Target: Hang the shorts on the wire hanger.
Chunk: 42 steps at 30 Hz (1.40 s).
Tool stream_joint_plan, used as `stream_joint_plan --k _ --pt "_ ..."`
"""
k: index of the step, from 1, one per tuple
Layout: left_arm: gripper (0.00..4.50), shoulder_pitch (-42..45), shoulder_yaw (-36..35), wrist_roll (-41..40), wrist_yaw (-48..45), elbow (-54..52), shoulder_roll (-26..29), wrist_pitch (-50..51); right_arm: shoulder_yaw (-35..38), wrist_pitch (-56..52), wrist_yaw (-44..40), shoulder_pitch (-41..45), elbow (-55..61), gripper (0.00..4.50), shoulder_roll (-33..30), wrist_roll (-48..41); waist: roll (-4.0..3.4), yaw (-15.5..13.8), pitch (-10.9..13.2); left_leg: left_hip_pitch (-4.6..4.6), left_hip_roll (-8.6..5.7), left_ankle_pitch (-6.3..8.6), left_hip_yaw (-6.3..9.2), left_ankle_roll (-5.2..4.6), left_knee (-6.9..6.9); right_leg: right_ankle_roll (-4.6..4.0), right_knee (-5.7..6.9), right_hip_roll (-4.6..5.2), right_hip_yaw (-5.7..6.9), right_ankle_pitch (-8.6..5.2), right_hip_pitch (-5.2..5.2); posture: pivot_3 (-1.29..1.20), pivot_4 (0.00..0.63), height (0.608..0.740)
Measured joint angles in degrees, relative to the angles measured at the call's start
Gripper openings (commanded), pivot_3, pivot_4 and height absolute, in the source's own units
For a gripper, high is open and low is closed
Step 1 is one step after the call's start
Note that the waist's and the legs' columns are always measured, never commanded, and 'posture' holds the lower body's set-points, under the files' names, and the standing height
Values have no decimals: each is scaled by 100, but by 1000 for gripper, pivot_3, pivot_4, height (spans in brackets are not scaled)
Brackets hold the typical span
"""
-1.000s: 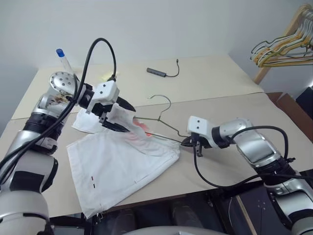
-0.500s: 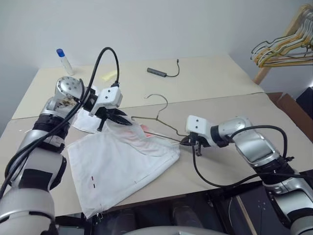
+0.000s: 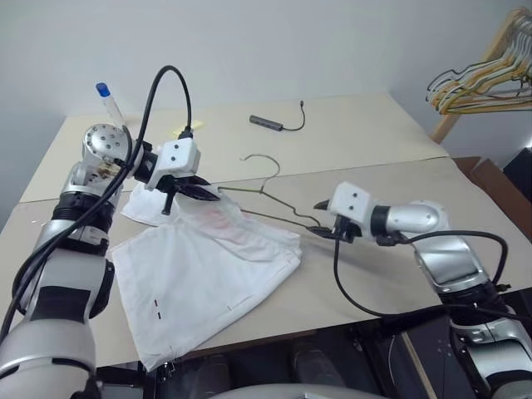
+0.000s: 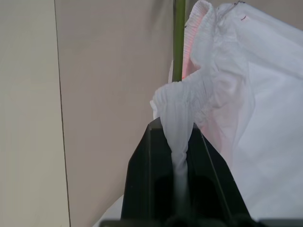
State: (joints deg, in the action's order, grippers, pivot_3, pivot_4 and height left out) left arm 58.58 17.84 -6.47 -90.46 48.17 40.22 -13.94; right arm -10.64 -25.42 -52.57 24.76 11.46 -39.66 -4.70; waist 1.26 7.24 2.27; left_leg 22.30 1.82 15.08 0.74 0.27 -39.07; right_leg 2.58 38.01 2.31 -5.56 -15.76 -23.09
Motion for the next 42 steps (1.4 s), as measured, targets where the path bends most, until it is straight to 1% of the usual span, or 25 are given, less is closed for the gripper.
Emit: stream_joint_plan --k 1,2,3,6,7,8,11,12,13,15,18,20,23,26,29,30,31,32,33,36,37,38,42 --pt "0 9 -46 41 12 43 -10 -22 157 -140 31 -70 100 4343 -41 -103 0 0 0 1 0 0 0 0 0 0 -1 0 0 0 0 -128 0 740" --pt "0 33 -83 80 53 117 -20 -54 362 -293 103 -146 226 4430 -44 -189 0 -1 0 1 0 0 1 0 0 0 0 0 0 0 0 -128 0 740" --pt "0 69 -110 114 107 198 -23 -70 563 -493 200 -178 336 4430 -20 -339 0 -1 0 0 -1 0 0 0 0 0 0 0 0 0 0 -130 0 740" --pt "0 235 -204 233 295 381 -112 -87 1296 -1762 246 -199 753 4430 7 -1217 1 -4 0 -2 0 0 3 0 0 0 1 0 1 0 5 -128 0 740" --pt "0 263 -233 245 341 405 -123 -101 1430 -2003 221 -259 896 4430 -36 -1431 1 -8 -1 -2 0 0 7 0 0 0 1 0 3 0 6 -127 0 740" --pt "0 298 -272 296 398 456 -132 -115 1613 -2497 185 -387 1113 4430 -60 -1818 1 -7 -1 -2 0 0 10 -1 1 0 1 -1 6 0 6 -127 0 740" --pt "0 311 -325 375 440 521 -135 -128 1749 -3365 282 -545 1292 4430 95 -2370 2 9 -1 -2 1 0 10 -1 1 0 1 -2 5 0 6 -125 0 740" --pt "0 311 -332 419 442 537 -140 -134 1829 -3866 445 -549 1295 4430 326 -2611 2 32 -1 -2 0 0 9 -1 1 0 2 -2 1 0 5 -124 0 740" --pt "0 312 -345 427 441 547 -156 -158 1860 -4396 743 -543 1289 4430 704 -2796 3 54 -2 -4 0 0 10 -1 1 -1 7 -2 2 0 6 -124 0 740" --pt "0 315 -372 436 440 551 -176 -218 1816 -4913 1150 -549 1267 4430 1254 -2957 3 69 -2 -3 0 -1 15 -2 1 -1 9 -5 2 0 3 -120 0 740" --pt "0 317 -429 440 440 562 -183 -224 1719 -5246 1651 -536 1153 4430 1757 -2984 3 99 -3 0 -1 0 24 -2 2 0 9 -7 3 0 3 -116 0 740" --pt "0 317 -449 447 441 573 -189 -224 1509 -5342 1963 -534 981 4430 2049 -2944 3 110 -3 5 -3 0 27 -2 1 0 7 -4 4 0 1 -108 0 740" --pt "0 317 -451 489 441 573 -200 -230 1172 -5359 2311 -534 775 4430 2209 -2779 3 111 -3 8 -6 -1 29 -2 1 1 7 0 5 0 1 -106 0 740" --pt "0 317 -455 520 443 574 -203 -231 1134 -5255 2560 -524 478 3852 2422 -2693 3 117 -3 7 -8 -1 31 -2 1 1 8 1 6 0 0 -102 0 740" --pt "0 317 -475 532 449 572 -218 -231 1168 -5214 2774 -431 306 2881 2644 -2685 3 137 -3 6 -7 -1 38 -2 1 0 11 -1 9 0 0 -97 0 740" --pt "0 317 -484 534 452 572 -222 -231 1207 -5215 2827 -381 259 2439 2708 -2690 3 143 -3 6 -8 -1 42 -2 2 0 11 -1 10 0 1 -96 0 740" --pt "0 317 -492 536 456 572 -223 -232 1274 -5216 2885 -351 234 2248 2770 -2691 3 145 -3 6 -8 -1 44 -2 1 0 11 -1 11 0 1 -96 0 740" --pt "0 317 -508 537 465 572 -223 -233 1359 -5216 2939 -328 206 1914 2835 -2697 3 146 -3 6 -8 -1 48 -2 2 0 12 -1 12 0 1 -94 0 740" --pt "0 316 -529 538 479 572 -223 -233 1401 -5216 2975 -313 179 1670 2866 -2698 3 146 -3 7 -8 -1 51 -2 2 0 12 -1 13 0 1 -95 0 740" --pt "0 314 -557 538 501 572 -223 -233 1398 -5204 3065 -312 161 734 2911 -2697 3 148 -3 8 -9 -1 58 -2 2 0 12 0 14 0 1 -93 0 740" --pt "0 313 -557 538 502 572 -223 -233 1386 -5186 3099 -312 162 522 2924 -2695 3 150 -3 8 -9 -1 60 -2 2 0 12 0 13 0 1 -93 0 740" --pt "0 311 -562 538 503 572 -223 -233 1380 -5178 3148 -312 162 89 2941 -2694 3 151 -3 8 -9 -1 62 -2 2 0 12 0 14 0 1 -92 0 740" --pt "0 286 -643 530 502 572 -223 -233 1320 -5064 3248 -313 164 36 2957 -2660 3 153 -3 7 -9 -1 63 -2 2 0 14 0 14 0 1 -92 0 740"
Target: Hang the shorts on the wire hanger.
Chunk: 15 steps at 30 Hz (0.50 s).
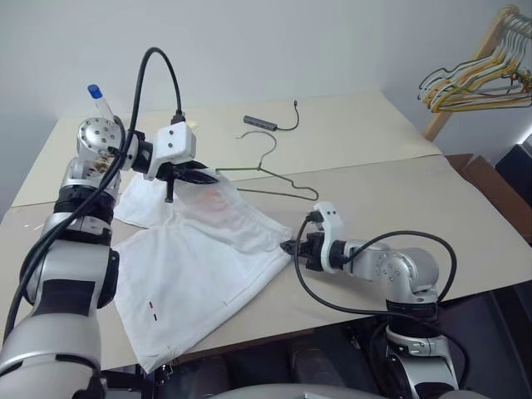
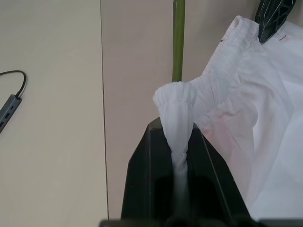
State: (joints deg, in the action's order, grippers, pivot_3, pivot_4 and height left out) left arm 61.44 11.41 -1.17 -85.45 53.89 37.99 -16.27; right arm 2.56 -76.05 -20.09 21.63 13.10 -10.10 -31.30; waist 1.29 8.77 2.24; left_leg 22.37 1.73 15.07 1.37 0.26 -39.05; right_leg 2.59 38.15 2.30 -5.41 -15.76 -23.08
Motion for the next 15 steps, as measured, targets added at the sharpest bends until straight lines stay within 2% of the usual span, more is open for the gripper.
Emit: stream_joint_plan --k 3,9,15 --pt "0 -38 -183 -255 -298 -3 13 55 -393 559 94 -58 72 36 -295 402 0 2 0 1 -1 0 -3 0 0 0 -2 0 1 0 0 -90 0 740" --pt "0 -160 -208 -946 -682 -331 245 469 -335 1369 -11 -108 116 36 -797 632 0 11 0 3 -1 0 2 0 0 0 -4 2 0 0 1 -91 0 740" --pt "0 -204 -149 -903 -676 -352 253 408 -319 2355 -197 -282 129 36 -1443 982 0 -6 0 -1 -3 0 -10 0 0 1 -5 1 3 -1 5 -101 0 740"
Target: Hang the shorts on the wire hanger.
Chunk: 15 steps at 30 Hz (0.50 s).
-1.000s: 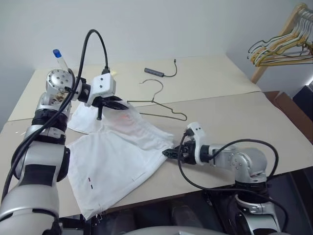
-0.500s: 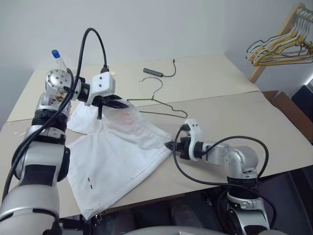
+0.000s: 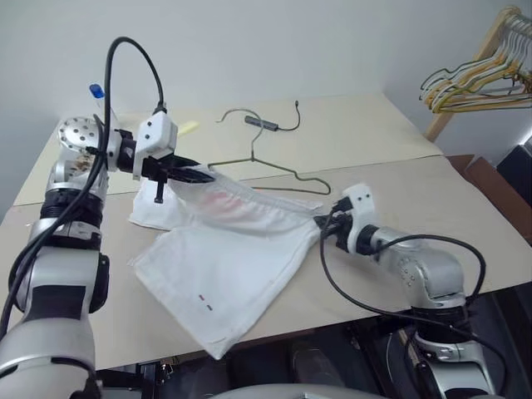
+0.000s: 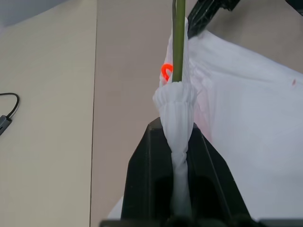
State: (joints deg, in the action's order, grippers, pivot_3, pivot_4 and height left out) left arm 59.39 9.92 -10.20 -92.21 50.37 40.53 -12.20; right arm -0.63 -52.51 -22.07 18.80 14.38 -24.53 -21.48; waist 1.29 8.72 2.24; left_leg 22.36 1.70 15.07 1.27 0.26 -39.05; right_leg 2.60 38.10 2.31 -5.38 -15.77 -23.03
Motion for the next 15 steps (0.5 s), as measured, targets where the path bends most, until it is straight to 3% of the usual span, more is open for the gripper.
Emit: stream_joint_plan --k 15 --pt "0 0 34 598 151 343 -114 -517 -29 481 -128 -136 -13 36 -488 25 0 8 0 0 1 0 -1 0 1 0 -1 -4 -3 0 1 -106 0 740"
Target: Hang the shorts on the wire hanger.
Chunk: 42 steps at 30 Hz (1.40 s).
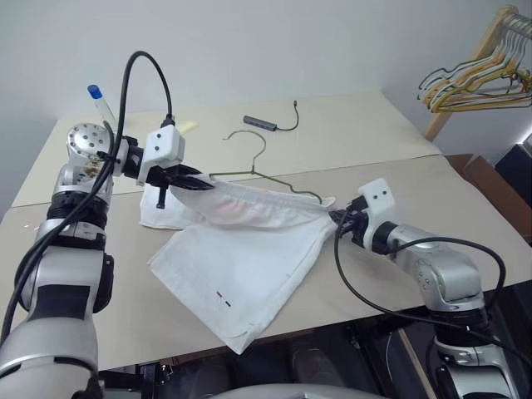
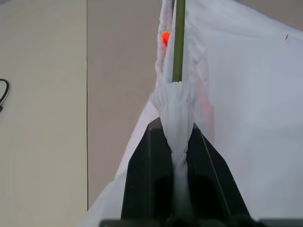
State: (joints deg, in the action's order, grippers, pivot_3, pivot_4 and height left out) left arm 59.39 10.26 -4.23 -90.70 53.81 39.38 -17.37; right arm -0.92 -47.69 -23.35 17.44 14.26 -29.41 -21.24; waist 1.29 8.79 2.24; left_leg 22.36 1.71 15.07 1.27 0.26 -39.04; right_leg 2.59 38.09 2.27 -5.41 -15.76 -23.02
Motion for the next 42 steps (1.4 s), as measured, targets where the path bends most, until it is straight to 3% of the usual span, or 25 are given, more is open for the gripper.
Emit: stream_joint_plan --k 8,12,21,25,28,34,42 --pt "0 0 -20 145 239 110 -79 -152 -872 688 -1008 424 408 36 -1396 705 0 -4 0 0 1 0 -5 0 -1 1 -3 0 -2 -1 -2 -123 0 740" --pt "0 115 -26 234 298 62 -138 -173 -1393 758 -1760 1496 596 36 -1913 1051 -6 25 4 0 3 0 -6 0 0 1 -3 -2 -3 -1 -5 -122 0 740" --pt "0 266 -39 457 580 3 -183 -430 -1951 1037 -2665 2495 600 36 -2096 1653 -7 -5 5 7 -3 0 -6 0 -5 2 -1 11 1 -1 -9 -107 0 740" --pt "0 264 -91 389 496 -165 -191 -396 -2061 1209 -2567 2662 312 36 -1680 1974 -7 1 4 5 -2 0 -6 0 -4 2 2 10 1 -1 -9 -101 0 740" --pt "0 263 -119 387 491 -222 -187 -394 -2060 1453 -2664 2661 252 720 -1601 1999 -7 -2 4 7 -3 0 -4 0 -3 2 0 10 1 -1 -9 -102 0 740" --pt "0 252 -260 187 447 -349 -195 -345 -2040 1900 -2953 2602 90 2824 -1614 1997 -7 -16 4 6 -4 0 -5 0 -4 2 0 14 2 -1 -7 -101 0 740" --pt "0 194 -260 122 373 -465 -215 -332 -1897 1945 -3011 2534 -490 2824 -1394 1998 -7 8 4 2 -4 0 -4 0 -4 2 3 13 1 -1 -7 -102 0 740"
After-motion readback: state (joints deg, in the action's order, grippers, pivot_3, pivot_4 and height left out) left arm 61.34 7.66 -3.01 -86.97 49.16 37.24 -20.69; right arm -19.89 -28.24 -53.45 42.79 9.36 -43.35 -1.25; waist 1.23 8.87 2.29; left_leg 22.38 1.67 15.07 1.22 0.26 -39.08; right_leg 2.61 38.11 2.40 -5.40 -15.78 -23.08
